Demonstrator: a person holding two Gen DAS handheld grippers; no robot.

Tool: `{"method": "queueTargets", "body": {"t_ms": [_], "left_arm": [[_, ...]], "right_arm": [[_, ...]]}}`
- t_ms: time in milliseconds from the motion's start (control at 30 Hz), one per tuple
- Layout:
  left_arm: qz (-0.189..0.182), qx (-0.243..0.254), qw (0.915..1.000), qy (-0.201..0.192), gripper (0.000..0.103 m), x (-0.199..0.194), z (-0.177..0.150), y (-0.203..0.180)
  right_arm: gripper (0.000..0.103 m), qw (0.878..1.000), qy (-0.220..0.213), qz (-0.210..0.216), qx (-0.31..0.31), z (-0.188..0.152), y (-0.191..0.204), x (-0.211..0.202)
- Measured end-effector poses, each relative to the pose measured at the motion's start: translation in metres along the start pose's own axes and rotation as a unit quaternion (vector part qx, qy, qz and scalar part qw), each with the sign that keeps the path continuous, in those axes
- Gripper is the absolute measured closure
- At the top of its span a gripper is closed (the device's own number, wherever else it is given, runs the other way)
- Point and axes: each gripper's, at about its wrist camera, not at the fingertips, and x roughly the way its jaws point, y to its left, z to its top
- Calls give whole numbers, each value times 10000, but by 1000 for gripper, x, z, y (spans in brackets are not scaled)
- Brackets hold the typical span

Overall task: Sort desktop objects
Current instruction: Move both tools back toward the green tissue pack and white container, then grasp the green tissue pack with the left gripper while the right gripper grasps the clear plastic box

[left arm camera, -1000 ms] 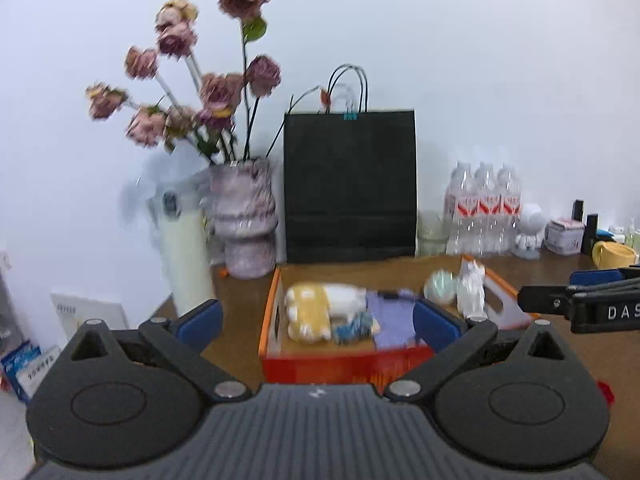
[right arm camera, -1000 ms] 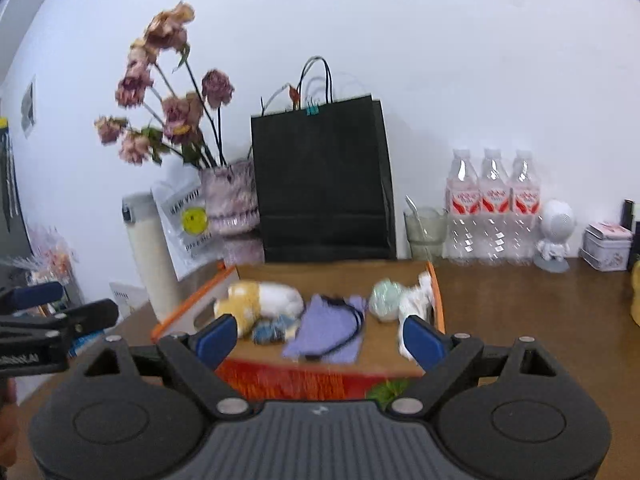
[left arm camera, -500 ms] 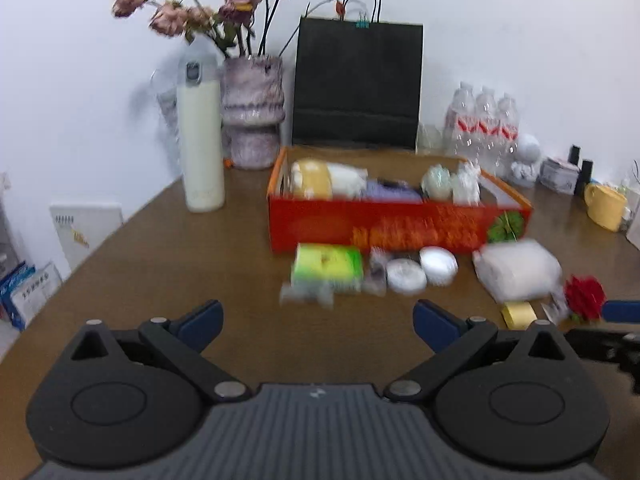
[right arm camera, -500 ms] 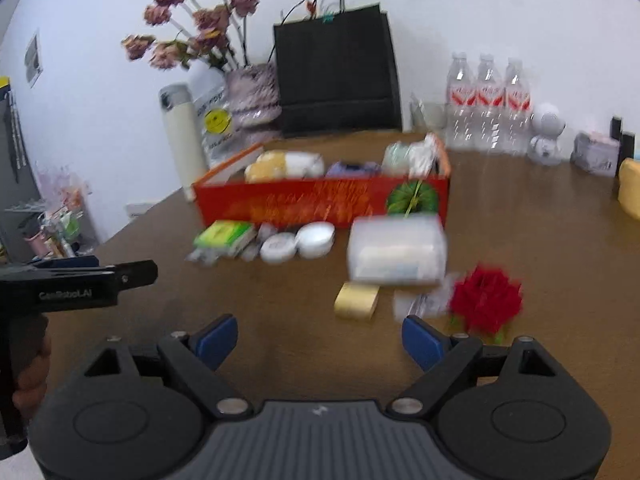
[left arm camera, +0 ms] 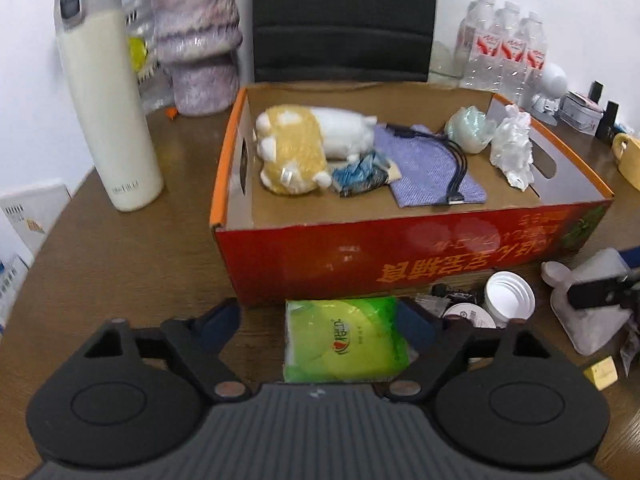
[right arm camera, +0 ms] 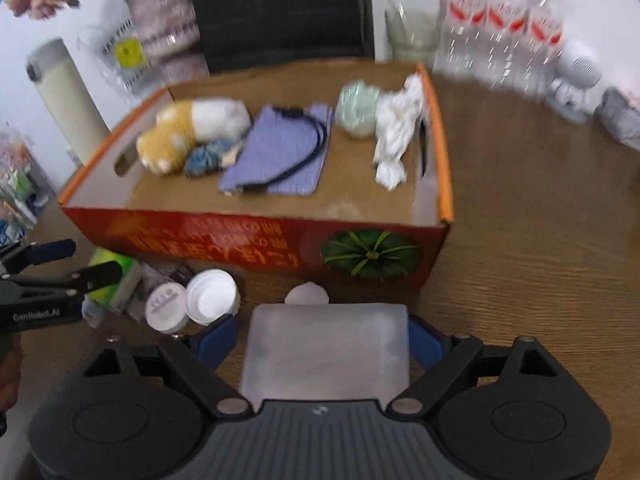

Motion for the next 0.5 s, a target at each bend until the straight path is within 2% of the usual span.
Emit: {"method": "queueTargets", "body": {"t_ms": [33, 100, 167, 200, 300, 400, 433, 500], "left_arm": [[-89, -77, 9999, 50, 24, 3, -1, 3], [-308, -241, 9992, 107, 29, 7, 1, 10], [-524, -400, 9977, 159, 45, 8, 2, 14], [-578, -456, 9972, 147, 46, 7, 2, 16], [-511, -393, 9979, -1, 57, 1, -1, 16], [-533, -609, 9967, -51, 75, -4, -1, 22], [-525, -659, 9964, -70, 92, -7, -1, 25], [-531, -735, 9959, -23, 93, -9, 1, 30]], "right_arm": [[20, 10000, 41, -21, -1, 1, 0, 3], [20, 10000, 6, 11, 26, 1, -1, 3], [20, 10000, -35, 50, 40, 1, -3, 2], [20, 10000, -56, 69, 38, -1, -4, 0], [21, 9994, -232, 175, 161, -6, -8, -12], [21, 9975, -537, 299, 348, -9, -16, -31], [21, 9966, -630, 349, 391, -10, -18, -38], [21, 9956, -761, 394, 384, -10, -19, -49]]}}
